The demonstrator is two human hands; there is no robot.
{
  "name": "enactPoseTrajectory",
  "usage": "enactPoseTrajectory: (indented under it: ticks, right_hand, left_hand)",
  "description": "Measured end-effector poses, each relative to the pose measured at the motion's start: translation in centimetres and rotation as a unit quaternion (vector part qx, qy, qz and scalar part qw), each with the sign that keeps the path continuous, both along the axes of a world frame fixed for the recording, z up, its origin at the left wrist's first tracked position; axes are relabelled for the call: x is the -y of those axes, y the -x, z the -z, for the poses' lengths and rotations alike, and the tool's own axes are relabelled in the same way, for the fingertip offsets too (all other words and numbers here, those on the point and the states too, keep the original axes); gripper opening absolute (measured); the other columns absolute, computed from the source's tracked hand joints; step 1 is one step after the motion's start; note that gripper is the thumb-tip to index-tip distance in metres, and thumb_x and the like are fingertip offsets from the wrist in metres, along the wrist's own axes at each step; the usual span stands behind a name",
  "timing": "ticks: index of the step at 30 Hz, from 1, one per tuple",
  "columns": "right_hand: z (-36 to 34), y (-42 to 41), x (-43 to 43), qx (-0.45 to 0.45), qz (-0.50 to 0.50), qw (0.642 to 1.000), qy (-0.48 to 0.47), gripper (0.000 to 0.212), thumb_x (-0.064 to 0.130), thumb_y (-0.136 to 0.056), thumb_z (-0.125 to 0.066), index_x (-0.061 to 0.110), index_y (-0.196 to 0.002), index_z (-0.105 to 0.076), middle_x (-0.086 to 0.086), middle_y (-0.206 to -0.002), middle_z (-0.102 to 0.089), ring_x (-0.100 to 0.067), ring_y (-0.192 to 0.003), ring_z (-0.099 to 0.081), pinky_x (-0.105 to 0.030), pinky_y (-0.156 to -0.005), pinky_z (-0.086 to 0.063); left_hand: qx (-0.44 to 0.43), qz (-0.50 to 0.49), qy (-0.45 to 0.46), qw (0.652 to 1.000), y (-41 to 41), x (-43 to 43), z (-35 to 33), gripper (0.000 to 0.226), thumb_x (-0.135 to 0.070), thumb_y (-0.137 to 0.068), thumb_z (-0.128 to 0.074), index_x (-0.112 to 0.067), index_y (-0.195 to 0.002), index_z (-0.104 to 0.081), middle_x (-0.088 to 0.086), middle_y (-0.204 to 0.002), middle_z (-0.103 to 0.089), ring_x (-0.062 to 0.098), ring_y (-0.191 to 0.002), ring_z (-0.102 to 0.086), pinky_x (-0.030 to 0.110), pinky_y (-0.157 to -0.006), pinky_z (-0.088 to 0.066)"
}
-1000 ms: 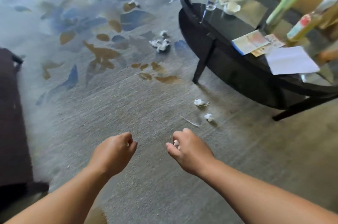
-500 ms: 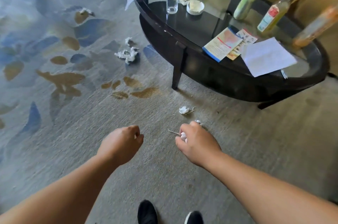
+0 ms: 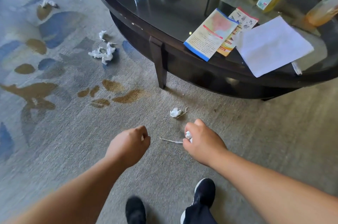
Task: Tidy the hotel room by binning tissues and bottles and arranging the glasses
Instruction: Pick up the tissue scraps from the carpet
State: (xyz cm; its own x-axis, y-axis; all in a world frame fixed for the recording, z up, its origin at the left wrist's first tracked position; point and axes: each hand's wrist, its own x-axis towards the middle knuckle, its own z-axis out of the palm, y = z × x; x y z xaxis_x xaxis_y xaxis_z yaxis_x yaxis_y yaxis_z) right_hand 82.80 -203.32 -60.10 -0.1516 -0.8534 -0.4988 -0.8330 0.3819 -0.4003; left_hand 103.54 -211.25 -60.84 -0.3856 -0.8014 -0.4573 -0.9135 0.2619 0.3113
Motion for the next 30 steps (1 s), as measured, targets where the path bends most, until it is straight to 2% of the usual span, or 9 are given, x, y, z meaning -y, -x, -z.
enactPoseTrajectory:
  ticks: [3, 8, 12, 15, 18, 22, 25, 27, 30]
  right_hand:
    - [3.9, 0.6, 1.5, -0.002, 0.010, 1.000, -0.008, 0.010, 0.031, -0.088, -0.052, 0.023, -0.088, -0.046, 0.003, -0.094, -0.040, -0.020, -0.069, -0.046, -0.028, -0.050, -0.026]
    - [12.8, 1.7, 4.0, -0.012, 0.032, 0.999, -0.013, 0.013, 0.025, -0.086, -0.057, 0.019, -0.095, -0.051, 0.000, -0.099, -0.042, -0.021, -0.073, -0.050, -0.030, -0.057, -0.041]
    - [20.8, 2.7, 4.3, -0.024, 0.047, 0.998, -0.030, 0.016, 0.023, -0.085, -0.059, 0.017, -0.098, -0.051, -0.001, -0.102, -0.042, -0.023, -0.076, -0.051, -0.030, -0.057, -0.039]
    - [26.1, 3.4, 4.3, -0.030, 0.069, 0.996, -0.042, 0.016, 0.022, -0.084, -0.059, 0.018, -0.097, -0.051, -0.001, -0.102, -0.042, -0.025, -0.078, -0.052, -0.032, -0.060, -0.044]
    - [30.7, 4.3, 4.3, -0.049, 0.075, 0.994, -0.056, 0.016, 0.023, -0.085, -0.059, 0.019, -0.098, -0.050, 0.001, -0.101, -0.040, -0.022, -0.073, -0.050, -0.029, -0.053, -0.038]
    - [35.2, 5.7, 4.3, -0.054, 0.082, 0.993, -0.064, 0.017, 0.016, -0.085, -0.056, 0.021, -0.100, -0.050, 0.001, -0.104, -0.040, -0.019, -0.069, -0.050, -0.030, -0.054, -0.041]
    - [37.4, 6.7, 4.7, -0.058, 0.089, 0.992, -0.068, 0.020, 0.014, -0.085, -0.055, 0.022, -0.103, -0.051, 0.002, -0.105, -0.040, -0.018, -0.068, -0.049, -0.028, -0.051, -0.035]
    - [38.6, 7.2, 4.9, -0.060, 0.093, 0.991, -0.070, 0.021, 0.015, -0.084, -0.057, 0.023, -0.104, -0.051, 0.002, -0.105, -0.039, -0.019, -0.068, -0.049, -0.029, -0.051, -0.033]
    - [39.8, 7.4, 5.3, -0.061, 0.087, 0.992, -0.073, 0.022, 0.015, -0.084, -0.058, 0.022, -0.103, -0.051, 0.000, -0.105, -0.041, -0.019, -0.068, -0.048, -0.029, -0.051, -0.032]
  left_hand:
    - [-0.001, 0.034, -0.017, 0.999, 1.5, 0.8, 4.7, 0.017, -0.037, -0.093, -0.047, -0.026, -0.096, -0.060, -0.004, -0.087, -0.063, 0.016, -0.071, -0.055, 0.026, -0.057, -0.040]
    - [0.014, 0.106, -0.035, 0.994, 3.9, 3.0, 14.3, 0.014, -0.037, -0.093, -0.046, -0.028, -0.093, -0.056, -0.007, -0.079, -0.055, 0.015, -0.067, -0.052, 0.025, -0.053, -0.037]
    - [0.004, 0.156, -0.035, 0.987, 5.6, 4.2, 22.1, 0.014, -0.035, -0.091, -0.047, -0.027, -0.093, -0.058, -0.005, -0.091, -0.063, 0.017, -0.072, -0.056, 0.027, -0.059, -0.044]
    - [0.011, 0.229, -0.029, 0.973, 6.3, 4.2, 28.1, 0.018, -0.035, -0.092, -0.047, -0.027, -0.102, -0.060, -0.004, -0.101, -0.064, 0.017, -0.079, -0.059, 0.026, -0.062, -0.045]
    - [0.027, 0.276, -0.041, 0.960, 7.1, 3.3, 33.7, 0.023, -0.037, -0.092, -0.049, -0.026, -0.110, -0.058, -0.003, -0.107, -0.061, 0.021, -0.087, -0.063, 0.030, -0.067, -0.047]
    - [0.036, 0.292, -0.051, 0.954, 8.0, 1.4, 39.3, 0.016, -0.025, -0.094, -0.049, -0.021, -0.108, -0.056, -0.003, -0.105, -0.057, 0.016, -0.073, -0.061, 0.031, -0.062, -0.053]
    - [0.041, 0.299, -0.047, 0.952, 8.4, 0.2, 42.4, 0.018, -0.022, -0.096, -0.050, -0.020, -0.114, -0.052, -0.002, -0.106, -0.051, 0.012, -0.063, -0.051, 0.026, -0.054, -0.043]
    - [0.043, 0.297, -0.047, 0.953, 8.7, -0.4, 44.1, 0.023, -0.025, -0.096, -0.053, -0.021, -0.118, -0.050, -0.002, -0.107, -0.047, 0.010, -0.060, -0.046, 0.025, -0.053, -0.041]
    - [0.046, 0.295, -0.056, 0.953, 9.0, -0.8, 45.6, 0.018, -0.020, -0.096, -0.053, -0.017, -0.113, -0.048, -0.003, -0.096, -0.037, 0.005, -0.053, -0.038, 0.024, -0.055, -0.039]
